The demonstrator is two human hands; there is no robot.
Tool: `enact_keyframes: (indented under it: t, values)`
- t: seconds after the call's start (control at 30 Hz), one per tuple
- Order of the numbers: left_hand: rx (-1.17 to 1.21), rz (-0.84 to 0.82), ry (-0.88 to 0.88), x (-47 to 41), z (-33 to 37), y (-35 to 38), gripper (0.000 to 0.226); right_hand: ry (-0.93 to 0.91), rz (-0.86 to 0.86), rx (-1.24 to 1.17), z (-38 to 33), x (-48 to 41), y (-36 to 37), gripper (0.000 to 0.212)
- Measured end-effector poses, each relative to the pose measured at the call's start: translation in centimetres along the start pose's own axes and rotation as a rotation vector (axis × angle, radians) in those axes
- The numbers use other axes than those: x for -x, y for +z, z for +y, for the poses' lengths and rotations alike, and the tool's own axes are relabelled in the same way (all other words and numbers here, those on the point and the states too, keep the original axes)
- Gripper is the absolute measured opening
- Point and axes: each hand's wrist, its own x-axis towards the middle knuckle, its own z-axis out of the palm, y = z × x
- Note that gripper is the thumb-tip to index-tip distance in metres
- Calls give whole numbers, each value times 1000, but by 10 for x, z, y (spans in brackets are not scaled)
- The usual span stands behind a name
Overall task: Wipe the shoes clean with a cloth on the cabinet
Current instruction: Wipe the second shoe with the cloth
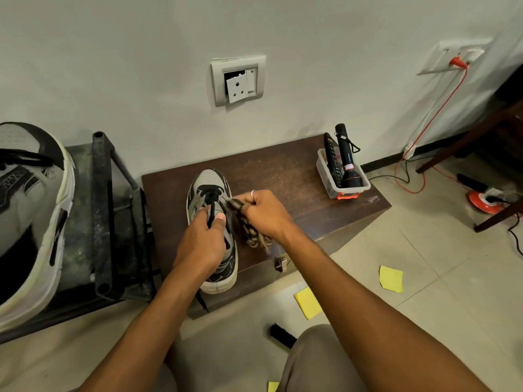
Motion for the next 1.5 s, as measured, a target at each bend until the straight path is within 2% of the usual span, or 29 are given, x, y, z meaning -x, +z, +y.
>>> enact_keyframes:
  t: [0.07, 0.2, 0.3, 0.5, 0.6, 0.73, 0.87, 1.03, 1.13, 1.23, 1.33, 1.4, 1.5]
  values:
    - [1, 1, -5, 1, 2, 0, 50, -51, 140, -19, 1, -9, 14, 38]
    - [9, 12, 11, 0, 2, 0, 45, -109, 170, 6, 10, -9, 43, 45]
    - [10, 5, 10, -1, 0, 0, 46, -79, 107, -34, 16, 9, 41, 43]
    - [-4, 3, 5, 2, 2, 0, 48, 135, -69, -142, 15, 30, 17, 36]
    - [-19, -4, 0, 4, 3, -1, 49, 120, 43, -149, 8, 18, 12, 34]
    - [8, 0, 21, 2, 2, -2, 49, -36, 143, -59, 4, -2, 39, 44]
    - [40, 5, 33, 3, 5, -2, 50, -53, 84, -50, 10, 3, 39, 44]
    - [48, 7, 31, 6, 7, -2, 53, 55, -80, -148, 14, 32, 22, 39]
    - [66, 3, 33, 7, 6, -3, 54, 89, -125, -96, 15, 36, 8, 40]
    - [76, -29, 23, 6, 4, -5, 57, 80, -9, -100, 11, 24, 3, 39]
    - [82, -40, 25, 6, 4, -7, 60, -23, 132, -96, -1, 14, 23, 40]
    - [76, -31, 30, 4, 2, -7, 66, -77, 130, -39, -5, 12, 40, 44]
    - [73, -31, 23, 3, 0, -8, 67, -28, 85, -72, -3, 14, 39, 41]
